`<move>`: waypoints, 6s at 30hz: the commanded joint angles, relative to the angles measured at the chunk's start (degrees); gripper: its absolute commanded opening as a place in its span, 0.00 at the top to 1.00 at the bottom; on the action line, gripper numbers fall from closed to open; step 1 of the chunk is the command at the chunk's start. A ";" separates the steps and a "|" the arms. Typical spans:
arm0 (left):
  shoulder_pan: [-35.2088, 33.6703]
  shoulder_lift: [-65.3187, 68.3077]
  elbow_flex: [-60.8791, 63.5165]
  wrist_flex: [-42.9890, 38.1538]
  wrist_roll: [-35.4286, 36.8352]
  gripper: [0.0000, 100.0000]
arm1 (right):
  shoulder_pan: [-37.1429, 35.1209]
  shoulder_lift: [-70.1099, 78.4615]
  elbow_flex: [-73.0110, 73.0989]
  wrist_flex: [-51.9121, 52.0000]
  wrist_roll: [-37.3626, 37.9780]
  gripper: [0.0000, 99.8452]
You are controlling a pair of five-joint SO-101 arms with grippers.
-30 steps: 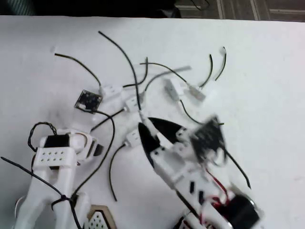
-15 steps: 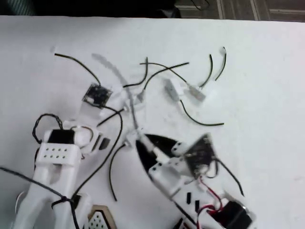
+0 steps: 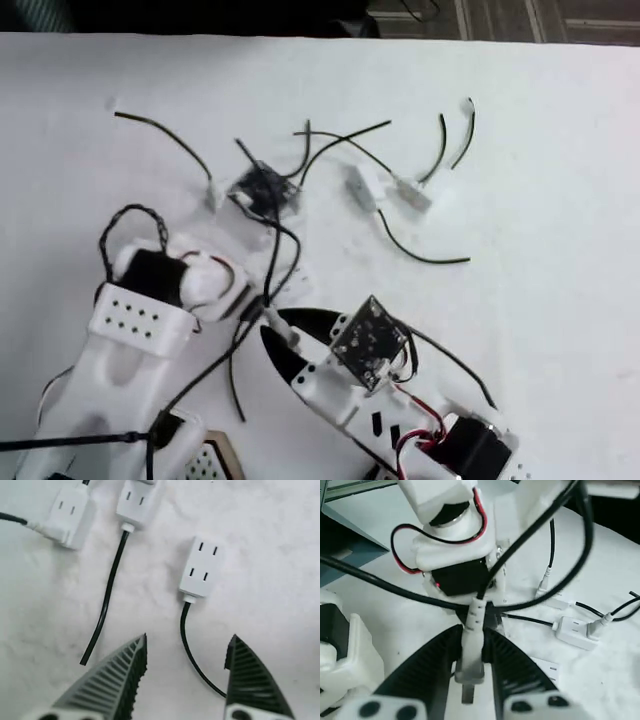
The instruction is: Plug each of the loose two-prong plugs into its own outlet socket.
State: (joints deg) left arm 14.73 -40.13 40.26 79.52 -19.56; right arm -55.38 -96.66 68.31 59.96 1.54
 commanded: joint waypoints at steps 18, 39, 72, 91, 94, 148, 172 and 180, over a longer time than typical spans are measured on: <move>10.24 -1.71 -9.58 6.07 0.53 0.74 | -0.13 0.40 0.97 -0.31 0.53 0.98; 18.33 -1.71 -13.19 9.41 -2.90 0.74 | -0.13 0.31 3.16 -2.59 0.18 0.98; 5.41 -1.71 -12.22 10.64 -3.16 0.74 | 2.07 0.31 3.52 -7.60 0.53 0.98; -10.77 -1.71 -13.63 12.13 -10.46 0.74 | 6.02 -0.22 3.25 -5.58 0.53 0.98; -18.15 -1.71 -13.27 12.13 -13.89 0.74 | 8.13 -0.04 3.25 -5.93 0.53 0.98; -32.66 -1.63 -0.18 0.53 3.25 0.74 | 14.46 0.40 18.37 -24.66 4.57 0.98; -39.69 -1.63 24.53 -19.43 -1.67 0.74 | 20.88 62.02 -5.80 -39.43 4.48 0.98; -39.96 -1.63 24.53 -19.43 -1.76 0.74 | 21.14 68.09 -5.80 -45.49 4.48 0.98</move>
State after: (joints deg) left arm -24.84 -40.66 64.70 60.79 -20.97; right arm -35.16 -29.14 65.32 16.79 5.76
